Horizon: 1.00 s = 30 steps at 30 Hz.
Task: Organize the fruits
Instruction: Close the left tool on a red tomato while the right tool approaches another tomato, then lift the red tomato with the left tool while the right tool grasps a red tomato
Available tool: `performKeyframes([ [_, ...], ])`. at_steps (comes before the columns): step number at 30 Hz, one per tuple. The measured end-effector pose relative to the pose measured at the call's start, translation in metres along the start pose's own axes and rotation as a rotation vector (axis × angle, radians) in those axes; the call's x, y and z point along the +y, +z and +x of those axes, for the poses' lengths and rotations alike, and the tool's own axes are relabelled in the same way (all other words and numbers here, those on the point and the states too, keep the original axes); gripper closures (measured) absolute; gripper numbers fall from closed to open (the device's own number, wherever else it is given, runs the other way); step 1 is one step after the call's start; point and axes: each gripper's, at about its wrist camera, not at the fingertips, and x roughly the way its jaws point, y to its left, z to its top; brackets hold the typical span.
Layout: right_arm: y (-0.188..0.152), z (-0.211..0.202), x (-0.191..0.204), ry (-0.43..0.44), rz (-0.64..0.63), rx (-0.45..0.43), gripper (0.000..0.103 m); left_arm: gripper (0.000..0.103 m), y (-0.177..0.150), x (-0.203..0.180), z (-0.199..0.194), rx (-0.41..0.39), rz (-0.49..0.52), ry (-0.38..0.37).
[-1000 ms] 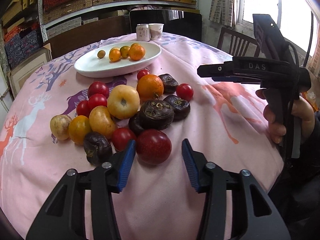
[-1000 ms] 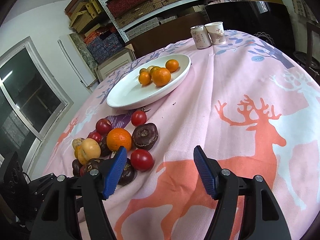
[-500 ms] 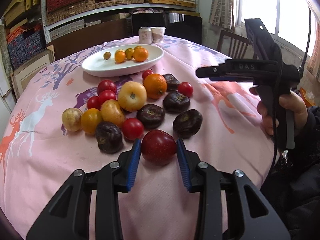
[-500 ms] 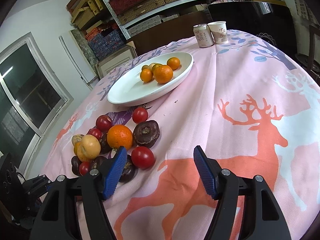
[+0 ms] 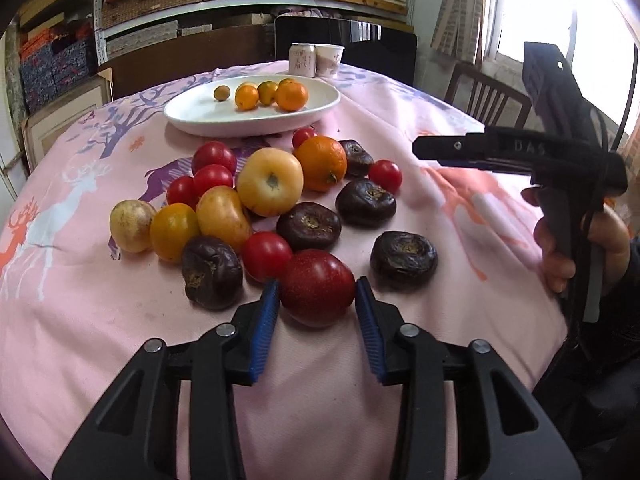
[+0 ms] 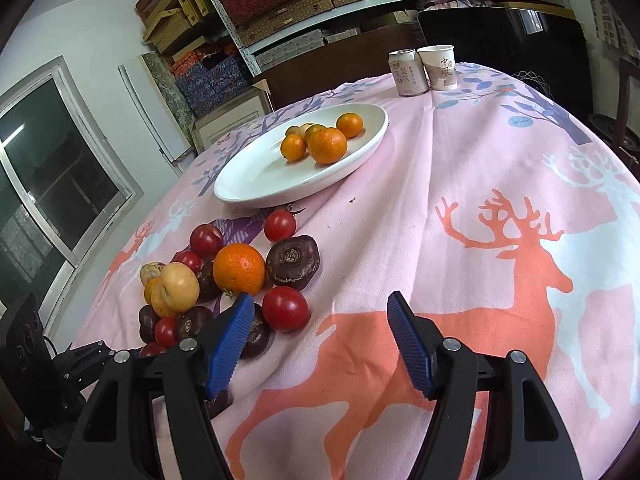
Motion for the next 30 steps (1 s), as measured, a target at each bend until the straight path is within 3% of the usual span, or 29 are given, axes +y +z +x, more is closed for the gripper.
performKeyframes([
  [8, 0.001, 0.000, 0.013, 0.004, -0.055, 0.004, 0.033, 0.065, 0.001, 0.012, -0.025, -0.075, -0.048, -0.017],
  [13, 0.000, 0.003, 0.064, 0.050, -0.206, 0.018, 0.033, 0.065, 0.001, 0.028, -0.042, -0.109, -0.087, 0.016],
  [17, -0.001, 0.015, 0.107, 0.005, -0.368, 0.029, 0.034, 0.065, 0.001, 0.038, -0.047, -0.117, -0.103, 0.034],
  [23, 0.012, 0.026, 0.100, -0.058, -0.323, 0.040, 0.041, 0.065, -0.006, 0.053, -0.052, -0.123, -0.119, 0.047],
  [26, 0.008, 0.025, 0.106, -0.001, -0.333, 0.062, 0.041, 0.065, -0.008, 0.062, -0.052, -0.121, -0.134, 0.060],
  [30, -0.011, 0.025, 0.141, 0.118, -0.442, 0.109, 0.041, 0.065, -0.011, 0.071, -0.056, -0.129, -0.147, 0.075],
])
